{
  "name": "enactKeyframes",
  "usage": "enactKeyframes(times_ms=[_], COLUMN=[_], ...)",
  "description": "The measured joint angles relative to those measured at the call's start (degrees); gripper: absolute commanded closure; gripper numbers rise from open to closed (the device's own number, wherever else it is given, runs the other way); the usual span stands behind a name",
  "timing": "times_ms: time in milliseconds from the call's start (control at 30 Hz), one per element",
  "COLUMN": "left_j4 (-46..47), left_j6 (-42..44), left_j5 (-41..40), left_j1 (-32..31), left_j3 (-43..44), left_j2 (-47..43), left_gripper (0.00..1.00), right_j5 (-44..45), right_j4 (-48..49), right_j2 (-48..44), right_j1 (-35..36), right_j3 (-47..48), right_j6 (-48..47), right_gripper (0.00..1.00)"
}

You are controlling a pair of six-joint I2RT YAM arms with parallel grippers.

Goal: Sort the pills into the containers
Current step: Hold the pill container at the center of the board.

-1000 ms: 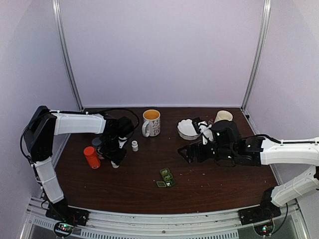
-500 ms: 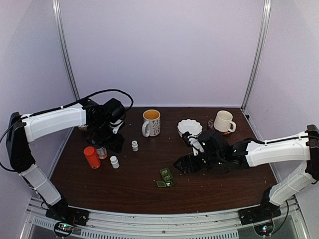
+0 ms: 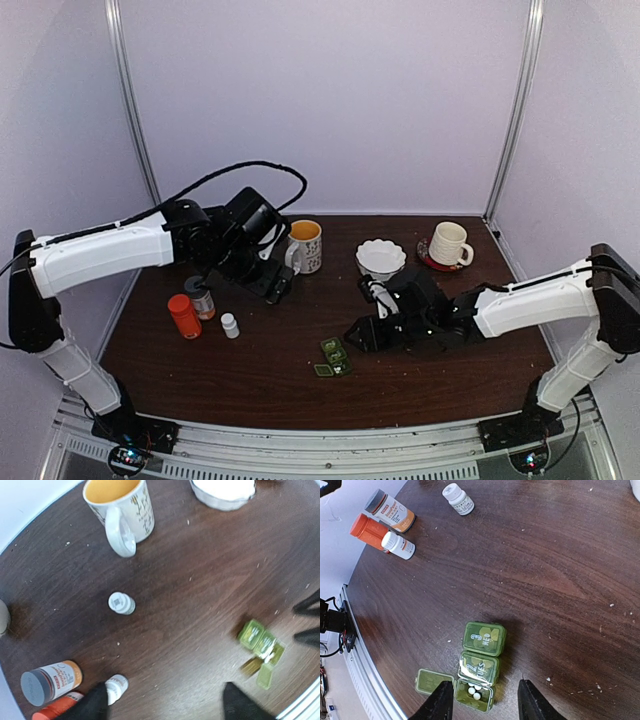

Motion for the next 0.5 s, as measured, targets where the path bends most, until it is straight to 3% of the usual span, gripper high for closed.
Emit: enactKeyframes(times_ms=[200,500], left_j4=[9.94,17.79], left_j6=[-3.58,-5.49], left_j5=[5.95,14.86], left_j1=[2.64,4.33], left_j3=[-7.78,-13.90], left_j2=[-4.00,-2.97], left_gripper=[0.04,0.19], right_j5=[-2.82,-5.64], right_j4=[2.75,7.04], right_j2=[3.87,7.78], right_j1=[0.00,0.02], right_j3=[-0.50,-0.52], right_j6=[1.70,4.09], right_gripper=[0.55,0.60])
